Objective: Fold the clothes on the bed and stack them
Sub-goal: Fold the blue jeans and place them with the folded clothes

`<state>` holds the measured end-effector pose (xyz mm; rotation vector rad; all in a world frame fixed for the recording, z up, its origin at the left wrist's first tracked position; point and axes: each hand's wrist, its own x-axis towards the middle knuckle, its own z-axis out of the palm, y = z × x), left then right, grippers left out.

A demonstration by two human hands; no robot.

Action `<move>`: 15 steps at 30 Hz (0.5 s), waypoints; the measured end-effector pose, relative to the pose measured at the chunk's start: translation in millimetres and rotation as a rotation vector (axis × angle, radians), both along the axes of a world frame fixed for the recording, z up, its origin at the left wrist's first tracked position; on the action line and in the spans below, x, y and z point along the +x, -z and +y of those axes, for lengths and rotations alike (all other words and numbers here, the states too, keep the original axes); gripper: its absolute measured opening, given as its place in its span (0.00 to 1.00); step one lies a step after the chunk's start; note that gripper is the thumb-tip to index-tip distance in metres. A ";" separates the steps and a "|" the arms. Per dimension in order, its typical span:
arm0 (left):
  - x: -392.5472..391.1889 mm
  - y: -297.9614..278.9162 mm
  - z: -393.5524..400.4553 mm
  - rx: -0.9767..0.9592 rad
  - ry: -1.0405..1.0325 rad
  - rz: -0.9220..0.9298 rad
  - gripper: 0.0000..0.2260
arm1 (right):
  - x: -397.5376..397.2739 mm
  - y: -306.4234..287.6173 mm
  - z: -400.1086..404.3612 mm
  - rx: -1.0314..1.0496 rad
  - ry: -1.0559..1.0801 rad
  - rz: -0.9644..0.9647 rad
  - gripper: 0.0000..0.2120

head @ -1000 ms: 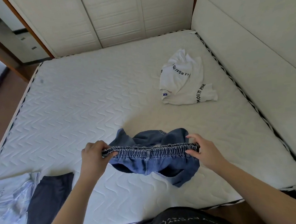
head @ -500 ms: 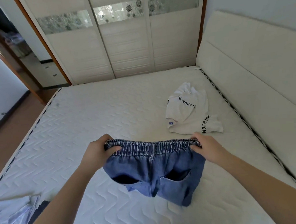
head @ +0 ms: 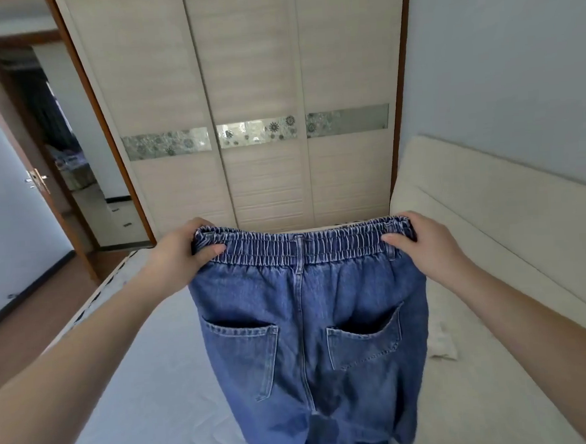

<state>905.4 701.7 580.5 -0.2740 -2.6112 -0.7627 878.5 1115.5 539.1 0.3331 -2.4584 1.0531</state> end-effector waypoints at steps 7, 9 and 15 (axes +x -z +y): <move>-9.5 -46.7 7.1 0.095 -0.007 0.043 0.10 | -18.5 -55.3 -1.2 -0.118 -0.043 0.060 0.05; -11.8 -61.9 5.4 0.109 -0.012 0.071 0.11 | -22.7 -67.4 -4.6 -0.139 -0.056 0.082 0.03; -24.0 -114.8 -0.8 0.075 -0.071 0.183 0.13 | -39.7 -114.6 -23.3 -0.177 -0.045 0.199 0.09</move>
